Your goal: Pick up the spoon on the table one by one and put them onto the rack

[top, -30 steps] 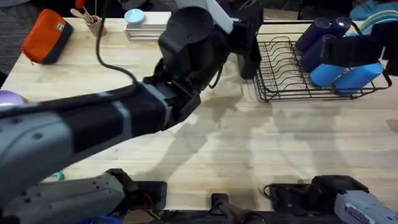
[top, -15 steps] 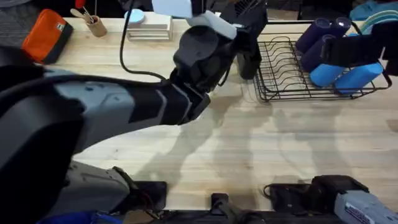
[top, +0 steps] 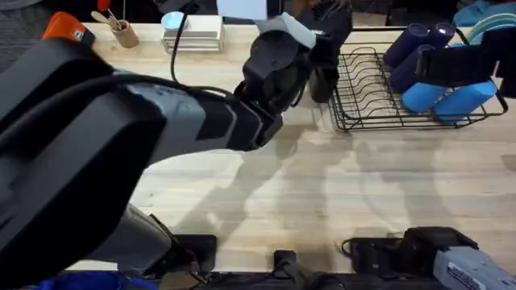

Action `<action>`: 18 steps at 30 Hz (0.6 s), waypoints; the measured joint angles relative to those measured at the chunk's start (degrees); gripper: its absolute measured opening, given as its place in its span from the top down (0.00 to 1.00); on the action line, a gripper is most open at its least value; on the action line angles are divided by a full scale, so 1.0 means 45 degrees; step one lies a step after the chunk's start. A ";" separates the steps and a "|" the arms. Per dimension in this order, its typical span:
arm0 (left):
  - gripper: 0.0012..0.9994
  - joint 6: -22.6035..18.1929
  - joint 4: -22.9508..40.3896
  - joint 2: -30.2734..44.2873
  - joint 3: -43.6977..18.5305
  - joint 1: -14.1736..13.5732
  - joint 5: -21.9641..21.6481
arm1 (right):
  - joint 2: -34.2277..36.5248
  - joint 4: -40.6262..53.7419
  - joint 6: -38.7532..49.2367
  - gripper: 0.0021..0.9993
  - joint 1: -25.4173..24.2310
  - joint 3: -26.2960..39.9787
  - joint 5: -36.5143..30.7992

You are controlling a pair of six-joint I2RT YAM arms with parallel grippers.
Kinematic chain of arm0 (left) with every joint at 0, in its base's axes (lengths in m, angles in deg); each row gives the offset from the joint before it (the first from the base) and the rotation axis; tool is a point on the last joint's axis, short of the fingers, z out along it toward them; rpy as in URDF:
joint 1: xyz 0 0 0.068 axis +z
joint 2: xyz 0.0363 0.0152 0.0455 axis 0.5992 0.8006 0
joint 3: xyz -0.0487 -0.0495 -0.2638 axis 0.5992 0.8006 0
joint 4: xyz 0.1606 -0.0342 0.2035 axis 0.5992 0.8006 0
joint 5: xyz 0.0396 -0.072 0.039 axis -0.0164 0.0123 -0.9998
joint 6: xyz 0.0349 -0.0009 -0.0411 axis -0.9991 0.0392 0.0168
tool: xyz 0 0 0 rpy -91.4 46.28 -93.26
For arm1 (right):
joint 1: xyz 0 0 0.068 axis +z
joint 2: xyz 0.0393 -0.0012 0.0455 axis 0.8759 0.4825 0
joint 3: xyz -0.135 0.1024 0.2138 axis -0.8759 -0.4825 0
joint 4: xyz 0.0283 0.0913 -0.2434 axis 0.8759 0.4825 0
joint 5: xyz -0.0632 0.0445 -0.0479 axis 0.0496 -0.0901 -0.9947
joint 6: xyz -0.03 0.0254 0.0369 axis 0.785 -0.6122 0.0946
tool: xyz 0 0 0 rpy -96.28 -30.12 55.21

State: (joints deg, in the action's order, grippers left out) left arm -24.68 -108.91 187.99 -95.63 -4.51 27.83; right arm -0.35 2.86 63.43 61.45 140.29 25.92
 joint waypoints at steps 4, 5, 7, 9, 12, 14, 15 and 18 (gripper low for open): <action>0.96 0.0010 0.0000 0.0399 -0.0258 0.0000 0.0159 | 0.0000 0.0000 0.0000 0.00 0.0000 0.0000 0.0000; 0.96 0.0010 -0.0002 0.0500 -0.0273 0.0000 0.0193 | 0.0000 0.0000 0.0002 0.00 0.0000 0.0000 0.0000; 0.96 0.0010 0.0005 0.0675 -0.0277 0.0000 0.0221 | 0.0000 0.0000 0.0000 0.00 0.0000 0.0000 0.0000; 0.96 0.0010 0.0001 0.0877 -0.0321 0.0000 0.0231 | 0.0000 0.0000 0.0000 0.00 0.0000 0.0000 0.0000; 0.96 0.0010 0.0010 0.1139 -0.0398 0.0000 0.0242 | 0.0000 0.0000 0.0000 0.00 0.0000 0.0000 0.0000; 0.96 0.0010 0.0050 0.1271 -0.0408 0.0000 0.0259 | 0.0011 0.0000 0.0000 0.00 0.0000 0.0000 0.0000; 0.96 0.0010 0.0103 0.1321 -0.0408 0.0000 0.0260 | 0.0039 -0.0002 0.0000 0.00 0.0000 0.0002 0.0000; 0.96 0.0006 0.0585 0.1356 -0.0408 0.0000 0.0260 | 0.0221 -0.0004 -0.0021 0.00 0.0000 0.0005 0.0000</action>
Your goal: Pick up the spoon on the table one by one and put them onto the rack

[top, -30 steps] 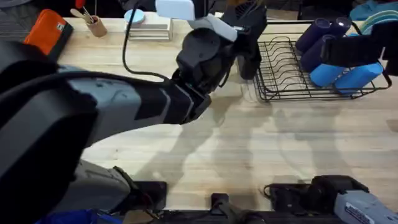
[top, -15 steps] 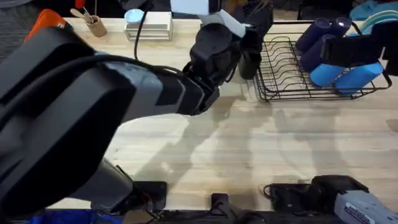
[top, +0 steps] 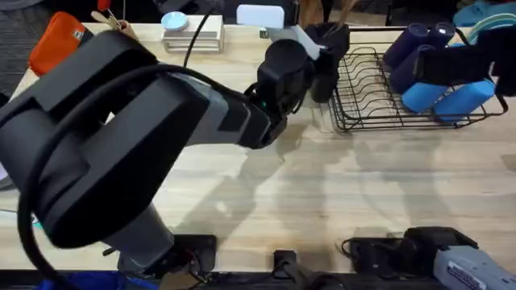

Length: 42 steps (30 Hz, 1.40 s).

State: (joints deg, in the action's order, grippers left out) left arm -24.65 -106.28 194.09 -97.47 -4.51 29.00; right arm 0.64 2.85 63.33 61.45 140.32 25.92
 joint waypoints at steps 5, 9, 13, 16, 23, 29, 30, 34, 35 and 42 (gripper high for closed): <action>0.96 0.0002 0.0660 0.0005 -0.0005 0.0000 0.0000 | 0.0321 0.0004 -0.0034 0.00 0.0000 0.0000 0.0000; 0.96 0.0001 0.1946 0.0000 -0.0015 0.0000 0.0005 | 0.0343 -0.0001 -0.0037 0.00 0.0000 0.0000 0.0000; 0.96 0.0004 0.3220 0.0000 -0.0106 0.0000 0.0005 | 0.0338 -0.0001 -0.0037 0.00 0.0000 0.0000 0.0000; 0.96 0.0004 0.3497 0.0000 -0.0121 0.0000 0.0015 | 0.0343 -0.0001 -0.0037 0.00 0.0000 0.0000 0.0000; 0.93 0.0005 0.3604 0.0000 -0.0121 0.0000 0.0053 | 0.0343 -0.0001 -0.0037 0.00 0.0000 0.0000 0.0000; 0.78 0.0041 0.3374 0.0000 -0.0121 0.0000 0.0092 | 0.0343 -0.0001 -0.0039 0.00 0.0000 0.0000 0.0000; 0.75 0.0048 0.3373 0.0000 -0.0121 0.0000 0.0097 | 0.0343 -0.0001 -0.0042 0.00 0.0000 0.0000 0.0000; 0.66 0.0048 0.3374 0.0000 -0.0121 0.0000 0.0159 | 0.0343 -0.0001 -0.0042 0.00 0.0000 0.0000 0.0000; 0.65 0.0048 0.3379 0.0000 -0.0121 0.0000 0.0207 | 0.0343 -0.0001 -0.0038 0.00 0.0000 0.0000 0.0000; 0.52 0.0062 0.3612 -0.0311 -0.0121 0.0000 0.0380 | 0.0343 -0.0001 -0.0042 0.00 0.0000 0.0000 0.0000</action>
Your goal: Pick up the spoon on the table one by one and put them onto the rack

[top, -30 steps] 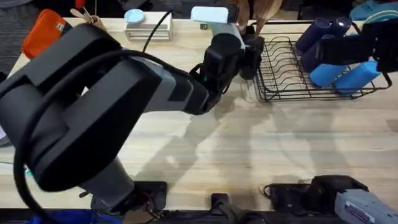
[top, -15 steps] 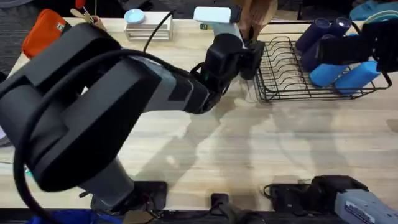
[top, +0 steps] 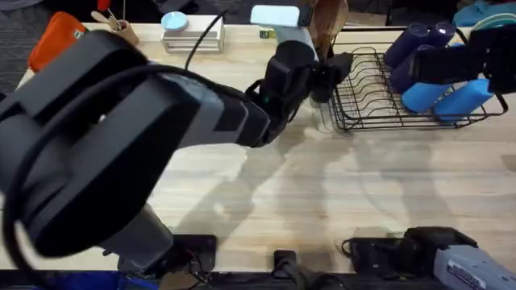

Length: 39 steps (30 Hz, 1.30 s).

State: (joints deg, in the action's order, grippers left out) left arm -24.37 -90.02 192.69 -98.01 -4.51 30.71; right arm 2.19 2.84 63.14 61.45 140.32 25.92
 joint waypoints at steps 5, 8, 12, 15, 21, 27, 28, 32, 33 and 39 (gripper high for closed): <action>0.49 -0.0015 0.0742 -0.0919 0.0000 0.0000 0.0028 | 0.0000 0.0000 0.0000 0.00 0.0000 0.0000 0.0000; 0.48 -0.0022 0.1526 -0.1631 0.0000 0.0000 0.0042 | 0.0000 0.0000 0.0000 0.00 0.0000 0.0000 0.0000; 0.46 -0.0025 0.2652 -0.2536 0.0000 0.0000 0.0037 | -0.0001 0.0000 0.0000 0.00 0.0000 0.0000 0.0000; 0.39 -0.0050 0.3631 -0.3294 0.0000 0.0000 -0.0076 | 0.0000 0.0000 0.0000 0.00 0.0000 0.0000 0.0000; 0.14 -0.0754 0.6020 -0.5041 0.0000 0.0000 -0.1034 | 0.0000 0.0000 0.0002 0.00 0.0000 0.0000 0.0000; 0.00 -0.1605 0.8380 -0.7051 0.0000 0.0093 -0.1840 | 0.0000 0.0000 0.0005 0.00 0.0000 0.0000 0.0000; 0.01 -0.1692 0.8892 -0.7446 0.0000 0.0177 -0.1932 | 0.0000 0.0000 0.0005 0.00 0.0000 0.0000 0.0000; 0.01 -0.1873 1.0911 -0.8880 0.0000 0.0794 -0.2132 | -0.0003 0.0002 0.0005 0.00 0.0000 0.0000 0.0000; 0.01 -0.1922 1.1433 -0.9238 0.0000 0.1009 -0.2162 | 0.0000 0.0000 0.0005 0.00 0.0000 0.0000 0.0000; 0.01 -0.2550 1.4381 -1.1277 -0.0005 0.2367 -0.2357 | 0.0000 0.0000 0.0005 0.00 0.0000 0.0000 0.0000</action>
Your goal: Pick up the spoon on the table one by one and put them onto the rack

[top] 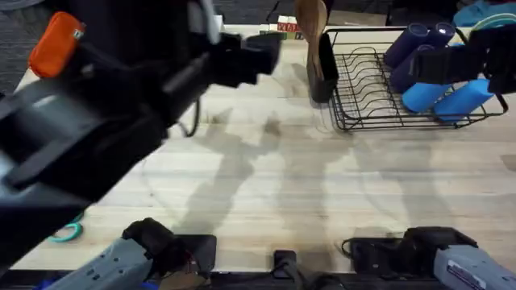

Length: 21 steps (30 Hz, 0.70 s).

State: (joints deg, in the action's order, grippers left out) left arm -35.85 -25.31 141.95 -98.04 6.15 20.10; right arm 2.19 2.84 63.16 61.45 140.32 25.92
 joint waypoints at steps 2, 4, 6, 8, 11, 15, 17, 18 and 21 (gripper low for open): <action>0.01 -0.0148 0.0856 -0.0556 -0.0038 0.0353 -0.0044 | 0.0000 0.0005 0.0000 0.00 0.0000 0.0000 0.0000; 0.01 -0.0232 0.1789 -0.0960 -0.0206 0.0688 -0.0049 | -0.0002 0.0002 0.0000 0.00 0.0000 0.0000 0.0000; 0.01 -0.0289 0.2713 -0.1176 -0.0550 0.1018 -0.0074 | 0.0000 0.0000 0.0000 0.00 0.0000 0.0000 0.0000; 0.01 -0.0335 0.3603 -0.1197 -0.1077 0.1328 -0.0083 | 0.0000 0.0004 0.0000 0.00 0.0000 0.0000 0.0000; 0.01 -0.0419 0.4794 -0.1163 -0.1871 0.1651 -0.0083 | 0.0000 0.0005 0.0000 0.00 0.0000 0.0000 0.0000; 0.01 -0.0520 0.6521 -0.0955 -0.2904 0.1815 -0.0199 | 0.0000 0.0005 0.0000 0.00 0.0000 0.0000 0.0000; 0.01 -0.0544 0.7288 -0.0802 -0.3271 0.1846 -0.0452 | 0.0000 0.0005 0.0000 0.00 0.0000 0.0000 0.0000; 0.01 -0.0562 0.7670 -0.0725 -0.3409 0.1849 -0.0587 | 0.0000 0.0008 0.0000 0.00 0.0000 0.0000 0.0000; 0.01 -0.0705 0.8504 -0.0567 -0.3599 0.1852 -0.0960 | 0.0000 0.0023 0.0000 0.00 0.0000 0.0000 0.0000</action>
State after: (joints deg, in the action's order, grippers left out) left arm -39.02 12.96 139.39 -114.23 14.48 15.79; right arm 2.19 2.94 63.16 61.45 140.32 25.92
